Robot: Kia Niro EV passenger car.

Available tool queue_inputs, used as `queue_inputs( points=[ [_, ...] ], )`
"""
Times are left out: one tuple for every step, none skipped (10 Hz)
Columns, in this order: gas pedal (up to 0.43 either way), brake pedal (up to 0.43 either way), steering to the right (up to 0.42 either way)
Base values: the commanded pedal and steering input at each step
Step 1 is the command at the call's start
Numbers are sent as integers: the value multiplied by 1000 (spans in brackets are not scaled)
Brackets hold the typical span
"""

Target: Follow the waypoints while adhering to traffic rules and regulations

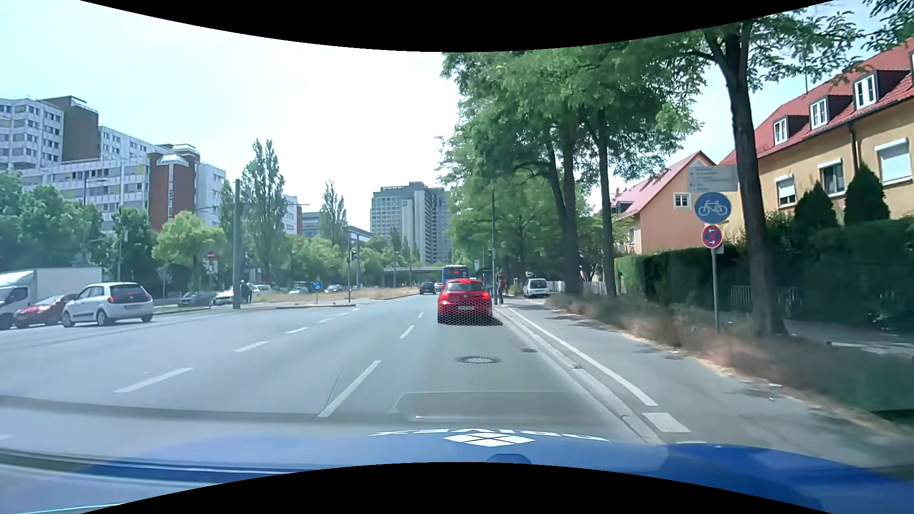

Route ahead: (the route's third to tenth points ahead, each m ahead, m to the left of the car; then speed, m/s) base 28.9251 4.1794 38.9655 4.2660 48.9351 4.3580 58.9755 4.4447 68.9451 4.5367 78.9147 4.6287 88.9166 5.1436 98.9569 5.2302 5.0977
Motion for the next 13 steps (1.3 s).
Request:
queue_inputs(
  points=[
    [0, 98, -18],
    [0, 104, -18],
    [0, 104, -18],
    [0, 104, -19],
    [0, 110, -19],
    [0, 110, -19],
    [0, 122, -20],
    [0, 146, -23],
    [0, 152, -23],
    [0, 159, -22],
    [0, 159, -21],
    [0, 159, -21],
    [0, 159, -21]
  ],
)
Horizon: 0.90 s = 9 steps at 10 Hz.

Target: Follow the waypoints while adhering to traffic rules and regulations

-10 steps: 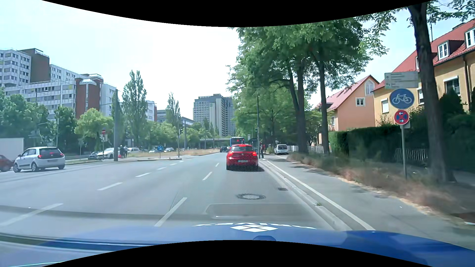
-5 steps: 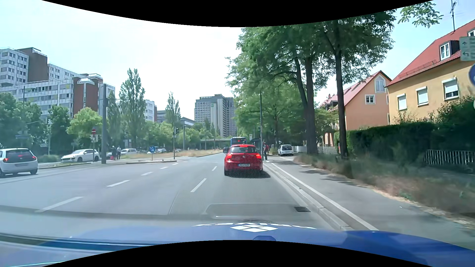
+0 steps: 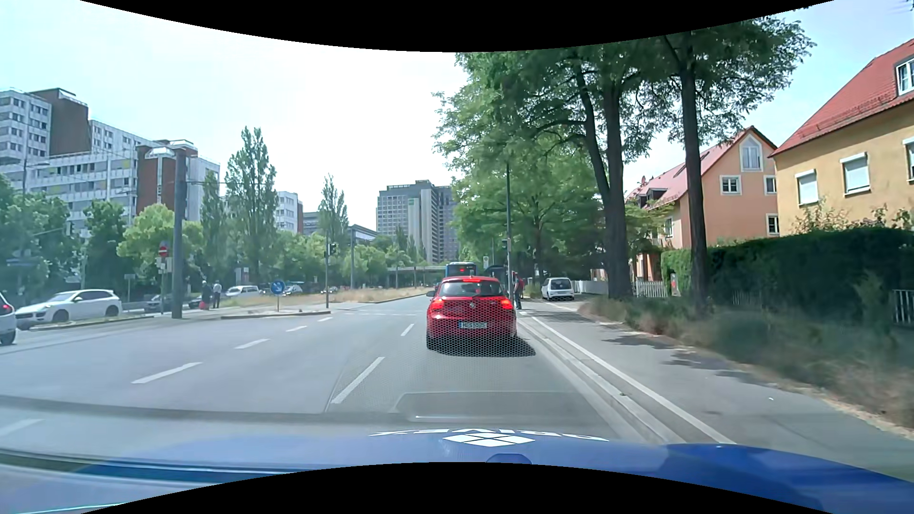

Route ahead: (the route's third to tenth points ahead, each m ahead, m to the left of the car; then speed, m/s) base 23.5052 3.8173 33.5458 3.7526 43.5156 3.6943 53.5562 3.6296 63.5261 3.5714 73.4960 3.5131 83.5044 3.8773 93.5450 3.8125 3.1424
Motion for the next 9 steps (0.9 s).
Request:
queue_inputs(
  points=[
    [0, 159, -20],
    [0, 165, -19],
    [0, 165, -17],
    [0, 165, -17],
    [0, 165, -18],
    [0, 171, -18],
    [0, 171, -18],
    [0, 171, -18],
    [0, 171, -18]
  ],
)
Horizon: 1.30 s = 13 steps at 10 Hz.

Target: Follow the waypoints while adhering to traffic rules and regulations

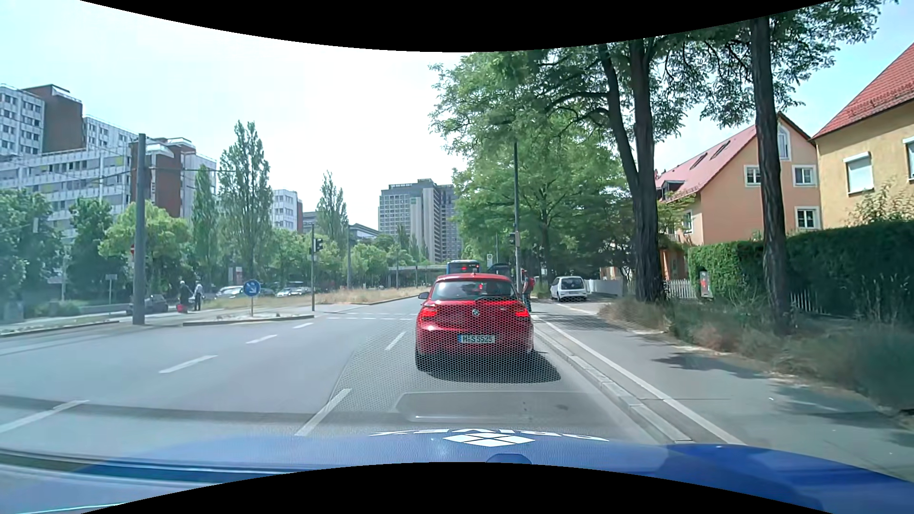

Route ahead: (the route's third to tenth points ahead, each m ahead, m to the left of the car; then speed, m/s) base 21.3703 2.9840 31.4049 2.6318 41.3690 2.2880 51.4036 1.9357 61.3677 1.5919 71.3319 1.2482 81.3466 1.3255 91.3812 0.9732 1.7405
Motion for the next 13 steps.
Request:
queue_inputs(
  points=[
    [0, 177, -18],
    [0, 177, -18],
    [0, 177, -18],
    [0, 171, -18],
    [0, 152, -18],
    [0, 67, -18],
    [0, 0, -20],
    [0, 0, -24],
    [79, 0, -26],
    [228, 0, -26],
    [248, 0, -29],
    [268, 0, -35],
    [268, 0, -40]
  ],
)
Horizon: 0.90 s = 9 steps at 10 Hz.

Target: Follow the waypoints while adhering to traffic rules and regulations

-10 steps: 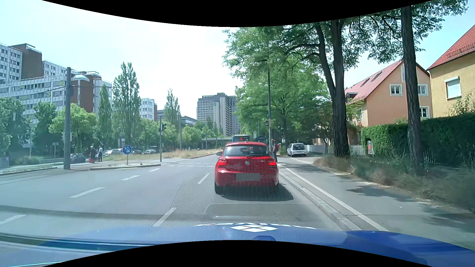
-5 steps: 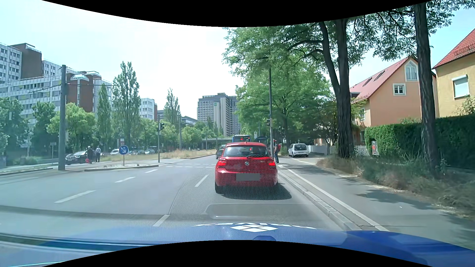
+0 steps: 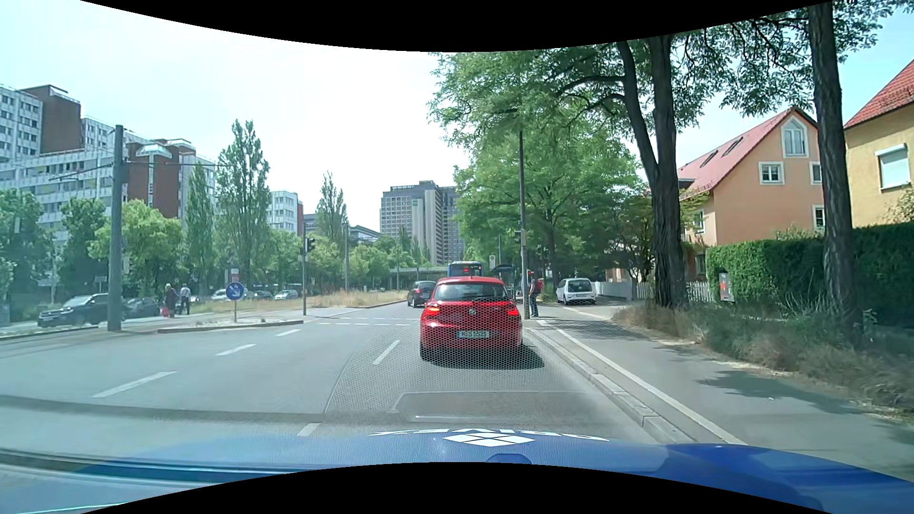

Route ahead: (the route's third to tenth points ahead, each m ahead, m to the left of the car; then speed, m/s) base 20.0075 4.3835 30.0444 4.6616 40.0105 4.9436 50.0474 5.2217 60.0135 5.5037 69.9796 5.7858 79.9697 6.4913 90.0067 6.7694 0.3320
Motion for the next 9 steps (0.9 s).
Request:
queue_inputs(
  points=[
    [268, 0, -42],
    [268, 0, -42],
    [268, 0, -44],
    [268, 0, -44],
    [268, 0, -44],
    [268, 0, -44],
    [268, 0, -45],
    [280, 0, -47],
    [287, 0, -51]
  ],
)
